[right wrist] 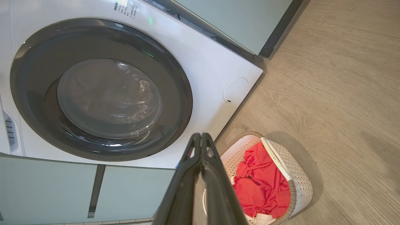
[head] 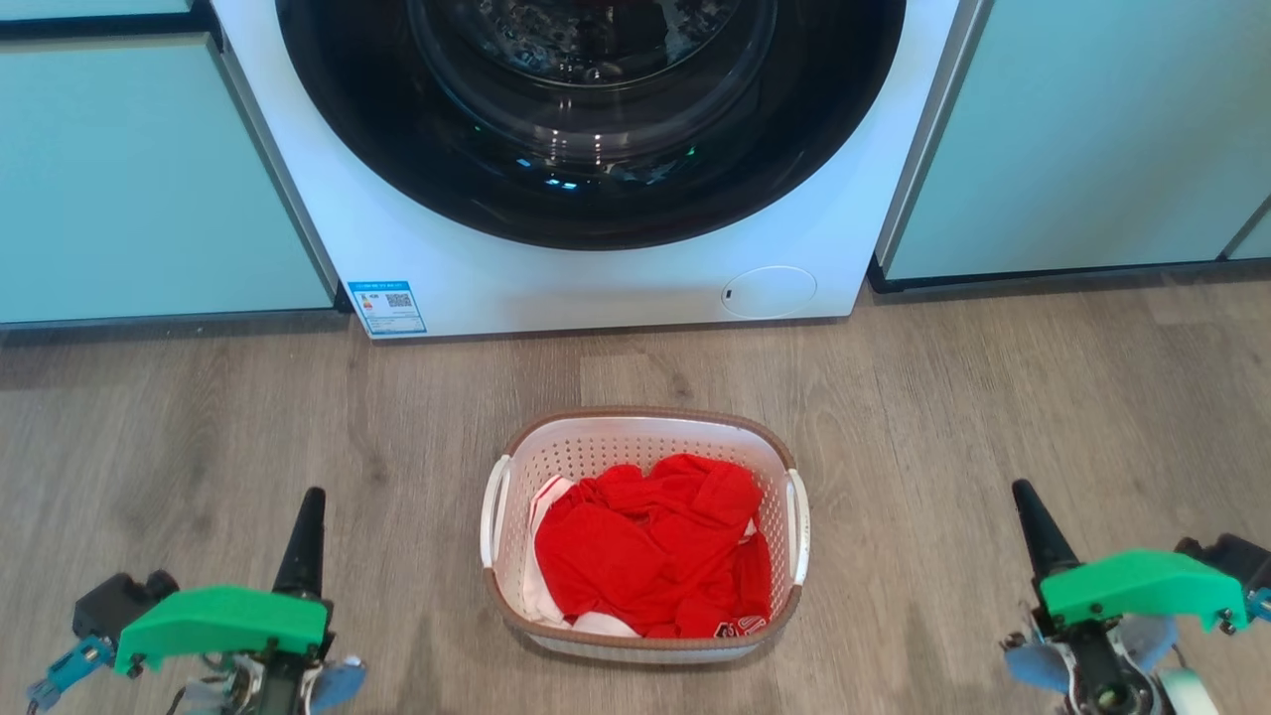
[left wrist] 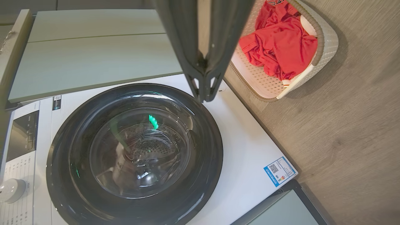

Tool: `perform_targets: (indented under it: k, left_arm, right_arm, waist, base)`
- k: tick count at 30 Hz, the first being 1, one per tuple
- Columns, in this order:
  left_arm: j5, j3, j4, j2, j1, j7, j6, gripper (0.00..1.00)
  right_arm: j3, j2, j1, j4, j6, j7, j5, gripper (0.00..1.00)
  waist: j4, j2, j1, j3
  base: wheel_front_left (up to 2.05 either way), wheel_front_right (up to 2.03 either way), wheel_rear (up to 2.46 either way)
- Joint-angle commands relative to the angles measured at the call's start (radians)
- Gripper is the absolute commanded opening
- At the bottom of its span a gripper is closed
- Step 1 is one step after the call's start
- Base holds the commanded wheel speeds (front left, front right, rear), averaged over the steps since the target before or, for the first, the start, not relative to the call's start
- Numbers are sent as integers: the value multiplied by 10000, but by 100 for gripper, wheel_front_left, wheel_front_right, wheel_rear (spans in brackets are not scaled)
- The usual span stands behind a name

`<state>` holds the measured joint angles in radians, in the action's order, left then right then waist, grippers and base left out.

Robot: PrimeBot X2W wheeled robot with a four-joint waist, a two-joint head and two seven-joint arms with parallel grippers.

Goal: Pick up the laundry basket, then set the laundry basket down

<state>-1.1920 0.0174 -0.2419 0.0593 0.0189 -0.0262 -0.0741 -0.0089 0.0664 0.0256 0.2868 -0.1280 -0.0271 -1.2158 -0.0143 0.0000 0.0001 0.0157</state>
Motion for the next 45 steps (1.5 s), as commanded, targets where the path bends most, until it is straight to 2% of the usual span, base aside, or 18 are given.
perform_targets:
  k: [1,37,45]
  left_arm:
    - [-303,-367,263,165,-541,77,-109,0]
    - [-4395,-998,-18,133,-1238,1138,-562,0]
    - [-4399,-1031,-21,112,-1245,1169,-566,0]
  right_arm:
    - [17,120,565,-378,-19,68,-311,0]
    - [-710,80,791,-440,-27,1128,-4179,0]
    - [-746,58,795,-438,-27,1160,-4181,0]
  waist:
    - [6,0,0,-5]
    - [142,0,-1,-125]
    - [143,0,-1,-125]
  base:
    - [0,0,0]
    - [0,0,0]
    - [0,0,0]
